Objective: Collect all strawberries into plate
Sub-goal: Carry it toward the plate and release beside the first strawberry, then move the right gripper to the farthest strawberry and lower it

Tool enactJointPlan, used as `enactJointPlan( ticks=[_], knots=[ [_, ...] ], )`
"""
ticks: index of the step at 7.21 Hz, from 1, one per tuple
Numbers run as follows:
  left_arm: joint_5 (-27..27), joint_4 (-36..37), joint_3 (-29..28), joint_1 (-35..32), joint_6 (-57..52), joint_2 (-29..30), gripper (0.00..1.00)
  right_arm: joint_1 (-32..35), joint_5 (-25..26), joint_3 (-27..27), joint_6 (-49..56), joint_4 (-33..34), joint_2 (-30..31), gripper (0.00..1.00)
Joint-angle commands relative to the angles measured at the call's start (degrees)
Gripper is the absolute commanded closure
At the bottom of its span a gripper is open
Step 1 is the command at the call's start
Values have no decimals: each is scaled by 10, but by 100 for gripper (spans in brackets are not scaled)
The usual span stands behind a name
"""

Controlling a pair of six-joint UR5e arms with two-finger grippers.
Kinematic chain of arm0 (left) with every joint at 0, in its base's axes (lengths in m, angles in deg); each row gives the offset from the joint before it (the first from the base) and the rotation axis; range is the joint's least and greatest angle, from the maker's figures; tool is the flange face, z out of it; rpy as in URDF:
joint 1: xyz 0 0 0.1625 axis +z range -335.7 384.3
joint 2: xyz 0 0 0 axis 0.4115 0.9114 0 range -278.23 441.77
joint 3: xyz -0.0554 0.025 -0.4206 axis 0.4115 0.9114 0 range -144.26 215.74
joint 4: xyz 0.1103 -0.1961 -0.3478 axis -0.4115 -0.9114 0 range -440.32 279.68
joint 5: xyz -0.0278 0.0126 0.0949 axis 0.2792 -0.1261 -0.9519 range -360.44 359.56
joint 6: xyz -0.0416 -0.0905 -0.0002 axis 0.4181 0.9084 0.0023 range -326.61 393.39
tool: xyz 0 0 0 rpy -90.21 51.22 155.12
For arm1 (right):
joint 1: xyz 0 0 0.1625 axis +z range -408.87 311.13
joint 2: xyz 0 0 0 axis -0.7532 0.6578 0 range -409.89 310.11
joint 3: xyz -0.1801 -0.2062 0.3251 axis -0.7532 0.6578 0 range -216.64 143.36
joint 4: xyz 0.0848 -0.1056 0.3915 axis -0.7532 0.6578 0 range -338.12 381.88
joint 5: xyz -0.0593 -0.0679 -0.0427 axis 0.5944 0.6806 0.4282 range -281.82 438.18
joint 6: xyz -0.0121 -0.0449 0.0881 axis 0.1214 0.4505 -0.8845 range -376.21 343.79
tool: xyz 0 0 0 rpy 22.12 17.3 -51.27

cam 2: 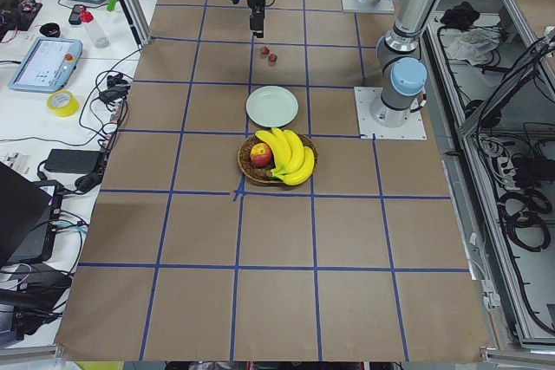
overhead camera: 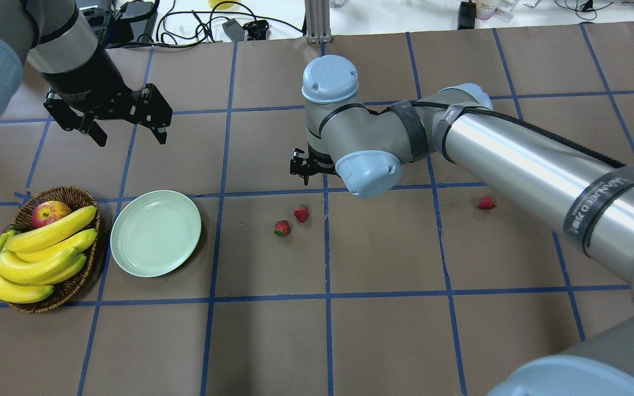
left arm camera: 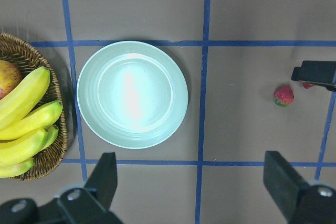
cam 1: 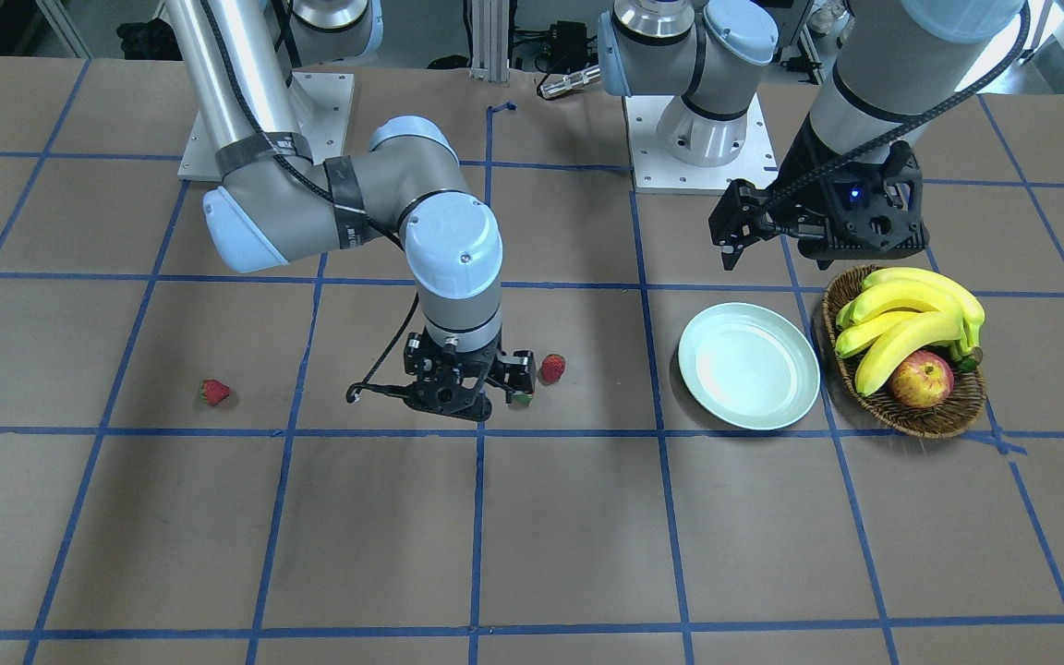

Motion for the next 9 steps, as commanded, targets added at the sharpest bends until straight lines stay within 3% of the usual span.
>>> enactJointPlan(
  ticks=[1,4,7,9],
  knots=[
    [-1,-1,0,0,0,0,0,-125,20,-45,153,-50,61,0],
    [0,0,0,0,0,2,0,-273,21,-142,340,-14,97,0],
    [0,0,0,-3,1,4,0,-298,39,-199,395,72,75,1],
    [0,0,0,-2,0,5,0,-299,53,-200,405,74,61,16]
  ],
)
